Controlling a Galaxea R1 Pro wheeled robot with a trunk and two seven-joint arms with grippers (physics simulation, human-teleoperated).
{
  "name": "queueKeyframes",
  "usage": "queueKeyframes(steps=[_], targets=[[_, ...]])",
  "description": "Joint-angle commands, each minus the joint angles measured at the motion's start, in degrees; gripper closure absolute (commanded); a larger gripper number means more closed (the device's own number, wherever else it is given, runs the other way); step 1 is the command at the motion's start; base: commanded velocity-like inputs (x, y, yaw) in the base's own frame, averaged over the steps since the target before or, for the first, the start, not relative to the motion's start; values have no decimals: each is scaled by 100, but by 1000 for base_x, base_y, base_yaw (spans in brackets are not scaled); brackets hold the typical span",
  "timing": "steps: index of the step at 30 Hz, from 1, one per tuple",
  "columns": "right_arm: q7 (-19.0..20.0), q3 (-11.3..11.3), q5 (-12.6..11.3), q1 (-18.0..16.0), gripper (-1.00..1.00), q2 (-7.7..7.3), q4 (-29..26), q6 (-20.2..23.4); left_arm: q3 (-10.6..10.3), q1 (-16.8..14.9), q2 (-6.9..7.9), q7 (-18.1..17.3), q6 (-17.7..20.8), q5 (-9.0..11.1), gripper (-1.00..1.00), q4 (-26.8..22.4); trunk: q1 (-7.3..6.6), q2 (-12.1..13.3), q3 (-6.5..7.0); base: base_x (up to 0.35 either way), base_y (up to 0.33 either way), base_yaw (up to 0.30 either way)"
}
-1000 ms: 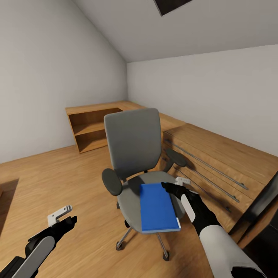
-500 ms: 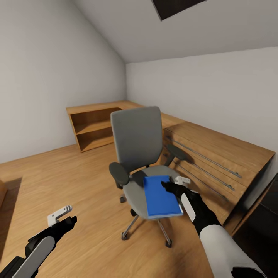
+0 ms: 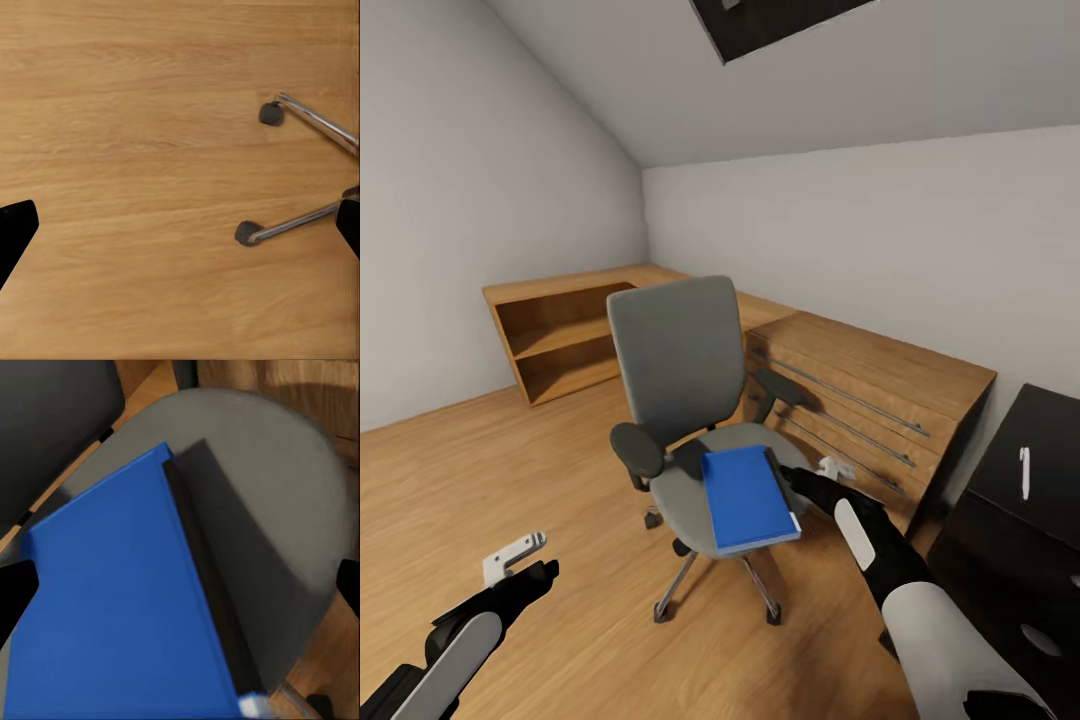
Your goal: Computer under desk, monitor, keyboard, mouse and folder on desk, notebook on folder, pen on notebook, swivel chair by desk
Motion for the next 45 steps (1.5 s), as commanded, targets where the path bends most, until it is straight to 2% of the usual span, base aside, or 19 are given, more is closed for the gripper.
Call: queueKeyframes(steps=[1, 4, 10, 15, 18, 22, 27, 32, 44, 45], targets=[[26, -35, -21, -4, -100, 6, -4, 36, -10, -4, 5, 40, 12, 27, -100, -8, -1, -3, -3, -1, 0, -273], [44, -36, -51, 5, -100, 4, -4, 41, -11, -4, 5, 40, 8, 27, -100, -8, -1, -3, 4, -3, 3, -273], [88, -36, -501, 59, -100, -36, -2, 136, -9, -4, 7, 40, 6, 27, -100, -8, -1, -3, 16, -100, 92, -274], [318, -33, -1291, 109, -100, -236, 19, 344, -10, -4, 5, 38, 7, 26, -100, -8, -1, -3, 19, -213, 217, -219], [422, -29, -1488, 143, -100, -263, 22, 506, -8, -4, 11, 33, 25, 26, -100, -11, -1, -3, 20, -175, 199, -60], [465, -27, -1555, 155, -100, -250, 41, 621, 3, -4, 19, 38, 18, 20, -100, -40, -1, -3, 20, -51, 58, -14], [657, -26, -1844, 161, -100, -259, 161, 918, 67, -4, 30, 47, 7, 20, -100, -284, -1, -3, 20, -7, 8, -2], [811, -35, -2099, 162, -100, -294, 171, 1066, 74, -4, 31, 48, 6, 26, -100, -353, 109, -203, -70, -1, 1, -17], [825, -41, -2153, 163, -100, -351, 167, 1093, 71, -4, 22, 66, 23, 18, -100, -324, 373, -685, -286, 0, 0, -3], [827, -38, -2243, 163, -100, -381, 164, 1098, 74, -4, 27, 66, 23, 27, -100, -325, 395, -725, -304, 0, 0, 0]])
